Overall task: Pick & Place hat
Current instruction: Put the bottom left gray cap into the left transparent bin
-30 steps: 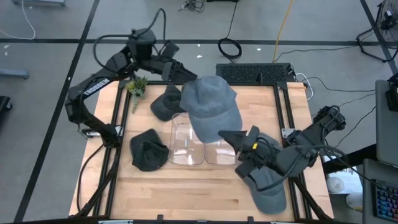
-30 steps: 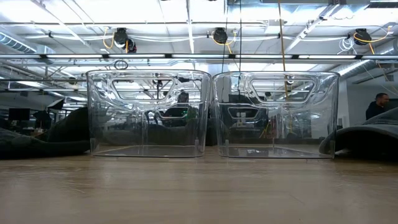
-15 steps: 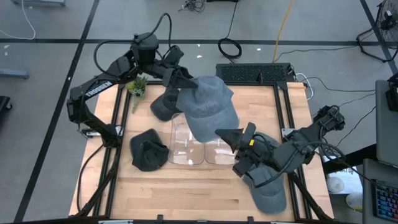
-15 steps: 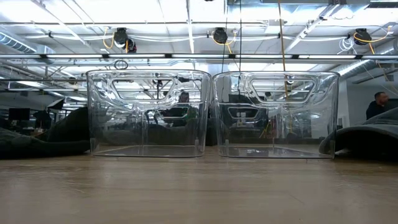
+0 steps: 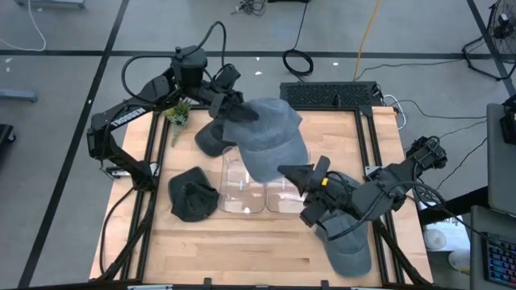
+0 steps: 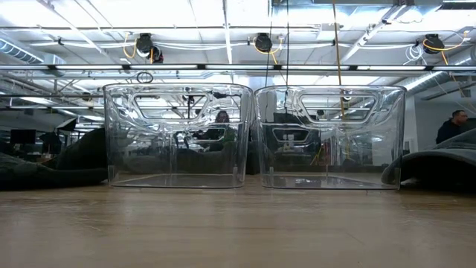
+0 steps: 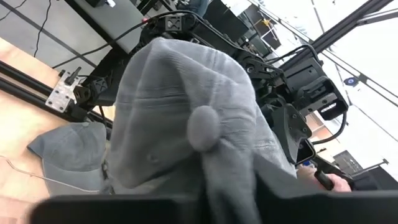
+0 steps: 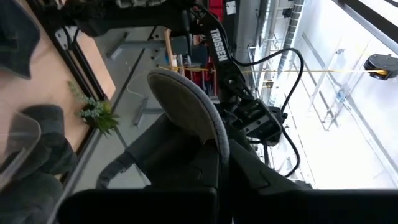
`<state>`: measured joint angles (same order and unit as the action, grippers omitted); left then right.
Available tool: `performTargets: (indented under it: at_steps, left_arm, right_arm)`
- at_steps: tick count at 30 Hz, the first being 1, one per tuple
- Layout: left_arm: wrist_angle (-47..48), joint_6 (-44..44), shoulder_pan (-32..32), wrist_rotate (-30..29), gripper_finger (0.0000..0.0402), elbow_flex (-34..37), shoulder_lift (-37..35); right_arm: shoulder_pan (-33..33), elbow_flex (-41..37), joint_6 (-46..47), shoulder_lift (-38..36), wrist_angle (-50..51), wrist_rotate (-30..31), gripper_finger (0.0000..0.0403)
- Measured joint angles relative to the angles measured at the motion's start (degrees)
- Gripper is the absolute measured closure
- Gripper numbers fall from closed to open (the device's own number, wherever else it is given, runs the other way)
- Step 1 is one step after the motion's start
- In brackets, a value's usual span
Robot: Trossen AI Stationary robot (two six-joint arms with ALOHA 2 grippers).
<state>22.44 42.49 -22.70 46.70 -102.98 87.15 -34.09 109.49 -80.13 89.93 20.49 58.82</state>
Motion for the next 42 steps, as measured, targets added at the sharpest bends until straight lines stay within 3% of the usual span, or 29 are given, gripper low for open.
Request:
performTargets:
  at_steps: [3, 14, 19, 30, 38, 42]
  left_arm:
    - [-0.26, -0.4, -0.02, 0.14, 0.0391, 0.0, 0.0]
    - [-9.77, 0.13, -0.2, 4.06, 0.0398, 0.0, -0.09]
    - [-9.36, -0.6, -0.91, 5.73, 0.0399, 0.0, -0.5]
    - [-8.84, -9.61, -5.36, 5.99, 0.04, 0.0, -3.35]
    - [-8.83, -16.56, -8.64, 4.62, 0.0401, 0.02, -4.71]
    - [-8.28, -20.43, -9.33, 2.62, 0.0401, -0.07, -5.31]
  right_arm:
    - [0.0, 0.0, 2.57, 0.0, 1.73, -0.54, 0.0403]
    - [0.0, 0.0, 8.48, 0.0, 4.17, -0.19, 0.0369]
    - [-0.5, 0.0, 12.84, -0.21, 5.39, 3.61, 0.034]
    - [-1.26, -0.02, 46.51, -5.44, 18.75, 1.98, 0.0258]
    - [0.88, -0.02, 65.91, -9.46, 21.47, -0.69, 0.024]
    - [3.86, -0.02, 75.13, -11.77, 23.39, -5.59, 0.0235]
